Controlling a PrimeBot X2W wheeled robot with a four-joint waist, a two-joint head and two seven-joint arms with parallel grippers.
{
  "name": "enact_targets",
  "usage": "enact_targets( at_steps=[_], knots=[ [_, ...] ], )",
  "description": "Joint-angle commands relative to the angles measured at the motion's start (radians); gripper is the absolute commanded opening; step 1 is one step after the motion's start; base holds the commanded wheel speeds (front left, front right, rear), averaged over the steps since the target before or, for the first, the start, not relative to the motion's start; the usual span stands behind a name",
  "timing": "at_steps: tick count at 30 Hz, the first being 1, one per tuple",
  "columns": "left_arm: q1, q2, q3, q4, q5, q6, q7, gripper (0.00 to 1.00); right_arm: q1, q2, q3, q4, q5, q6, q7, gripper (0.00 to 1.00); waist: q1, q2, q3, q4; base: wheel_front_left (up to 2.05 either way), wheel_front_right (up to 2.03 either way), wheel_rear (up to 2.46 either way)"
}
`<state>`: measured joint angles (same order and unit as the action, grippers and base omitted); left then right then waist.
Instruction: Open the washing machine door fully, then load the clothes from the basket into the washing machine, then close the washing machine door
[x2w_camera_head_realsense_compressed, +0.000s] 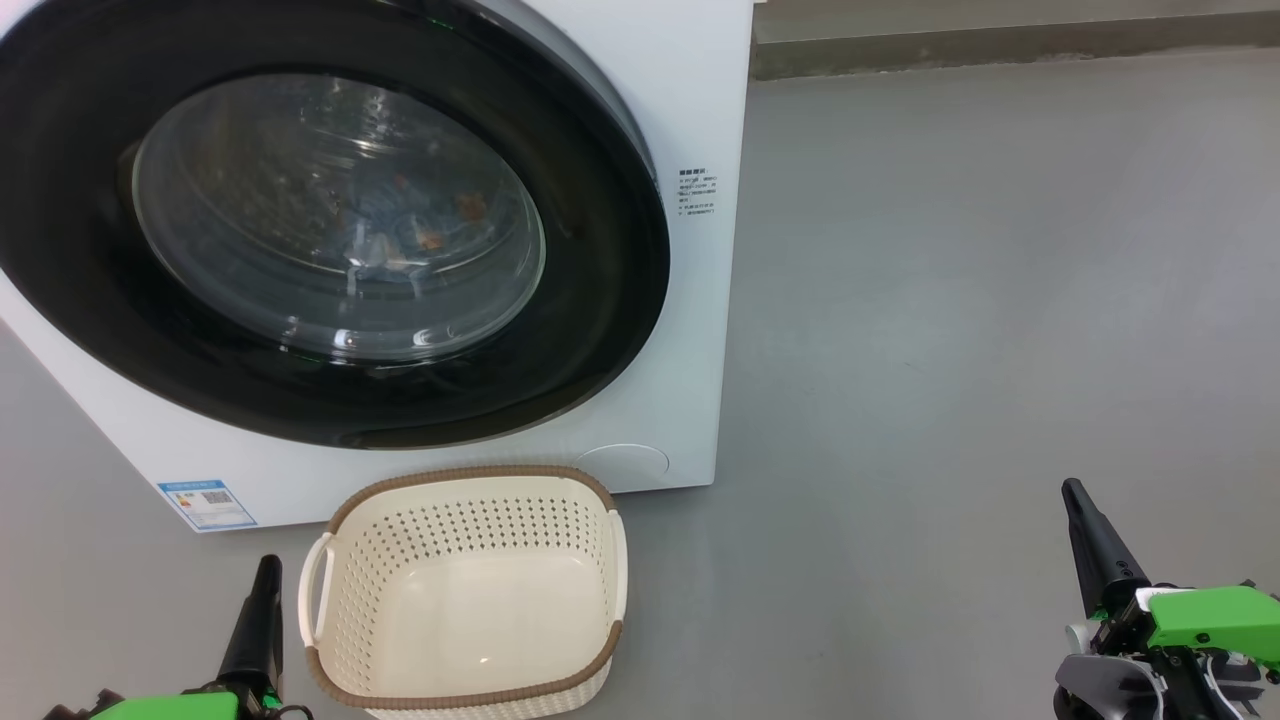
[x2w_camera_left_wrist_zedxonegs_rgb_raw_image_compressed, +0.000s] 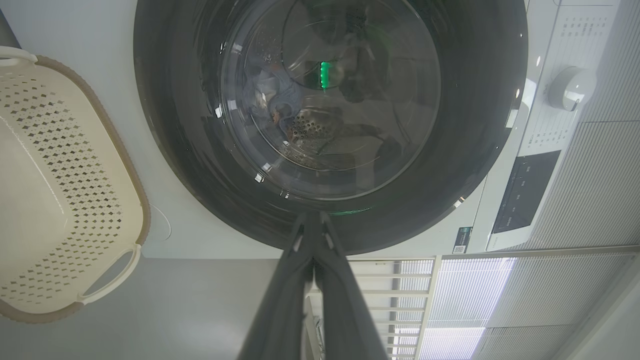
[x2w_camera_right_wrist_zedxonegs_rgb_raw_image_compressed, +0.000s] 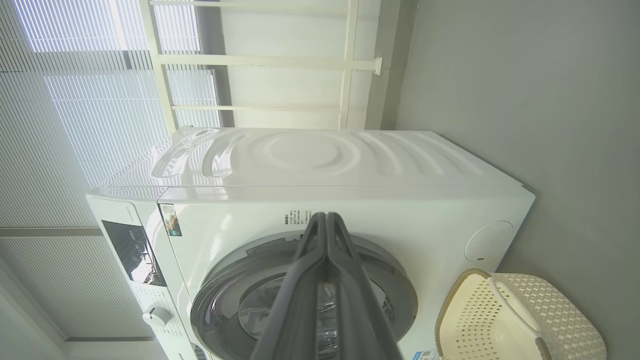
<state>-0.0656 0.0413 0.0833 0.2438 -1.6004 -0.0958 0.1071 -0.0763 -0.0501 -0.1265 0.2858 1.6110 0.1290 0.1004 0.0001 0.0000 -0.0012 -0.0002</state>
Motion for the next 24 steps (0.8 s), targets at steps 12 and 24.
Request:
enact_targets(
  at_steps=[12, 24],
  knots=[
    [-0.044, 0.009, 0.032, -0.031, -0.007, -0.001, 0.006, 0.0, -0.045, -0.008, 0.021, -0.031, 0.005, 0.002, 0.005, 0.0, 0.0, 0.0, 0.0, 0.0, 0.0, 0.0, 0.0],
    [-0.044, 0.009, 0.032, -0.031, -0.007, -0.001, 0.006, 0.0, -0.045, -0.009, 0.022, -0.031, 0.006, 0.002, 0.005, 0.0, 0.0, 0.0, 0.0, 0.0, 0.0, 0.0, 0.0]
  ],
)
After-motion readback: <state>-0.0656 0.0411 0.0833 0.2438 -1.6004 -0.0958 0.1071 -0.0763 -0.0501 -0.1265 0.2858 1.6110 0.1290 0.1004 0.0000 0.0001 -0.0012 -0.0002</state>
